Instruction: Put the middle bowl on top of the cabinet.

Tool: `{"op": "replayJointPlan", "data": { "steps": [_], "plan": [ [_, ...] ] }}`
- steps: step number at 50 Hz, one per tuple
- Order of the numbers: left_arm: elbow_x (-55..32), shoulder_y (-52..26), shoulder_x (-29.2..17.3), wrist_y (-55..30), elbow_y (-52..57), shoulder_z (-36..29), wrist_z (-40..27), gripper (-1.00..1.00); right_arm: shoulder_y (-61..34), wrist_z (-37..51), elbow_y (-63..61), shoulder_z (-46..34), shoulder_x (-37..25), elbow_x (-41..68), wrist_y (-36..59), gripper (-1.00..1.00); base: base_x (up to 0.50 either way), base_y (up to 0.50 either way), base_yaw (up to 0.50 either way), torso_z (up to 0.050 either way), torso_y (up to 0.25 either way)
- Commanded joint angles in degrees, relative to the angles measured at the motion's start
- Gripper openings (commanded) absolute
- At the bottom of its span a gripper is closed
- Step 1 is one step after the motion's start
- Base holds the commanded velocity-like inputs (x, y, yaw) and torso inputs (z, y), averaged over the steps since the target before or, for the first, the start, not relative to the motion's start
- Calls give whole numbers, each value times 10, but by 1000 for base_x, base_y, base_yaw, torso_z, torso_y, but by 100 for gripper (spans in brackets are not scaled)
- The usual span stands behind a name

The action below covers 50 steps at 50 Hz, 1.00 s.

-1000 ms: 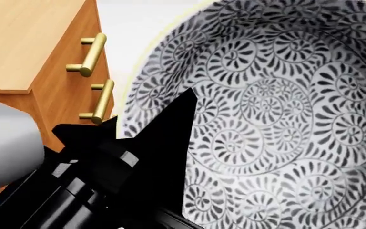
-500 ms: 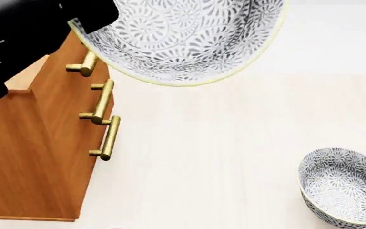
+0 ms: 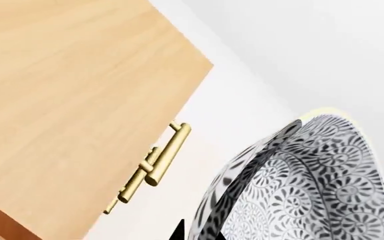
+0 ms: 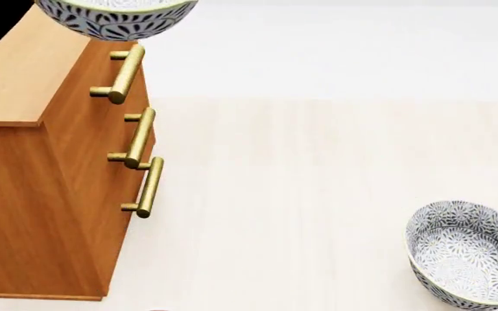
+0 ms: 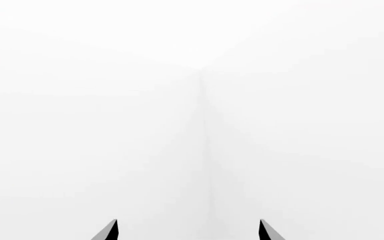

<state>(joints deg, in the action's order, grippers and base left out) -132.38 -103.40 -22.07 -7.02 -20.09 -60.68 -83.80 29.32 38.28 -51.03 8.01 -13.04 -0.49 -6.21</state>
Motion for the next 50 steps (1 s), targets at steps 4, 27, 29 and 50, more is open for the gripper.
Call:
{"op": "replayJointPlan", "data": {
  "steps": [4, 27, 29, 50],
  "plan": [
    [-29, -15, 4, 24, -164, 5, -3, -100, -2, 4, 2, -2, -4, 1, 3, 100, 0, 0, 0, 0, 0],
    [21, -14, -44, 83, -190, 4, 33, -100, 0, 9, 0, -3, -11, 3, 3, 100, 0, 0, 0, 0, 1],
    [24, -8, -50, 91, -186, 3, 30, -100, 1, 9, 1, -3, -11, 2, 3, 100, 0, 0, 0, 0, 0],
    [63, 53, -99, 178, -126, -4, -6, -100, 8, 13, -9, 5, -19, 11, 2, 100, 0, 0, 0, 0, 0]
  ]
}}
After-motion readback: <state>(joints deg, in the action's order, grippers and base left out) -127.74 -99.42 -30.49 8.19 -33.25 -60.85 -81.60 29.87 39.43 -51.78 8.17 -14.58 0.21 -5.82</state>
